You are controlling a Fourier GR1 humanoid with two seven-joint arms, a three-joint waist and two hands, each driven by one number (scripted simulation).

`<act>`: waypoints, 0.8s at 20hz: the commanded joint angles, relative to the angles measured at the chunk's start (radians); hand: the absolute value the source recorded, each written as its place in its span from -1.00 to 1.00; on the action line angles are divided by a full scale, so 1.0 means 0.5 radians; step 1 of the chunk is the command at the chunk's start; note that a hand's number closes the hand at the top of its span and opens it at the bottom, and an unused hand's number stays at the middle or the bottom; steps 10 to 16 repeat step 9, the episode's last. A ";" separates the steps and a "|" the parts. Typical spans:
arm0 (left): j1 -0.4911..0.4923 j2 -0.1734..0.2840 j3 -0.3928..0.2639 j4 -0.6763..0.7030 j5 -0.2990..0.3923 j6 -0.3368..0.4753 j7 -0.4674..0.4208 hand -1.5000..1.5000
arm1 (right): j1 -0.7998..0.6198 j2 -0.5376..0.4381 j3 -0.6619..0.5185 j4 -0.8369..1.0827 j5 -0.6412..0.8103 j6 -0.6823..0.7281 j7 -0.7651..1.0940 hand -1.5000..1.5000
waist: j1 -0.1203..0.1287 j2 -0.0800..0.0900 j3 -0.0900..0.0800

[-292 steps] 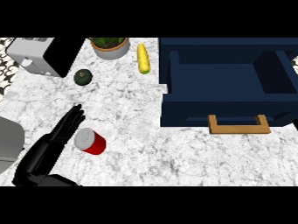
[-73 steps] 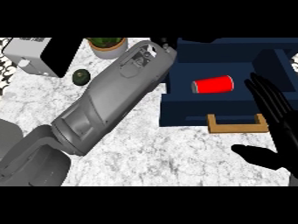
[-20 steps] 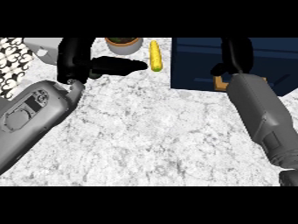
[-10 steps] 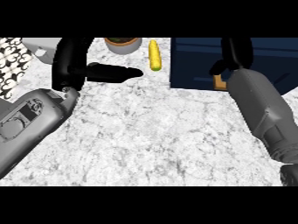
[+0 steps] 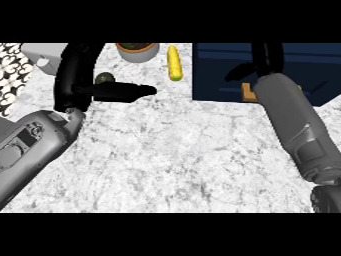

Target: Pick up the can, place it into the drawer and close the drawer

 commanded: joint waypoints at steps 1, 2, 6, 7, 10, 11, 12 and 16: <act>0.013 0.047 0.048 0.002 0.011 -0.041 0.019 -1.00 | -0.156 0.125 -0.252 -0.085 -0.334 0.115 -0.092 -1.00 | 0.012 -0.017 -0.003; 0.095 0.000 0.009 -0.027 -0.020 0.023 -0.019 -1.00 | -0.186 0.109 -0.296 -0.084 -0.386 0.184 -0.087 -1.00 | 0.017 -0.023 -0.004; 0.114 -0.018 0.032 -0.072 -0.033 0.018 -0.037 -1.00 | -0.225 0.092 -0.430 -0.058 -0.539 0.285 -0.107 -1.00 | 0.015 -0.011 -0.006; 0.214 0.034 0.068 -0.079 -0.035 0.005 -0.063 -1.00 | -0.126 0.150 -0.427 -0.092 -0.568 0.292 -0.220 -1.00 | -0.033 -0.036 -0.008; 0.203 0.047 0.104 -0.101 -0.004 -0.071 -0.037 -1.00 | -0.242 0.133 -0.425 -0.067 -0.569 0.312 -0.121 -1.00 | -0.026 -0.034 -0.010; 0.203 0.047 0.104 -0.101 -0.004 -0.071 -0.037 -1.00 | -0.242 0.133 -0.425 -0.067 -0.569 0.312 -0.121 -1.00 | -0.026 -0.034 -0.010; 0.203 0.047 0.104 -0.101 -0.004 -0.071 -0.037 -1.00 | -0.242 0.133 -0.425 -0.067 -0.569 0.312 -0.121 -1.00 | -0.026 -0.034 -0.010; 0.203 0.047 0.104 -0.101 -0.004 -0.071 -0.037 -1.00 | -0.242 0.133 -0.425 -0.067 -0.569 0.312 -0.121 -1.00 | -0.026 -0.034 -0.010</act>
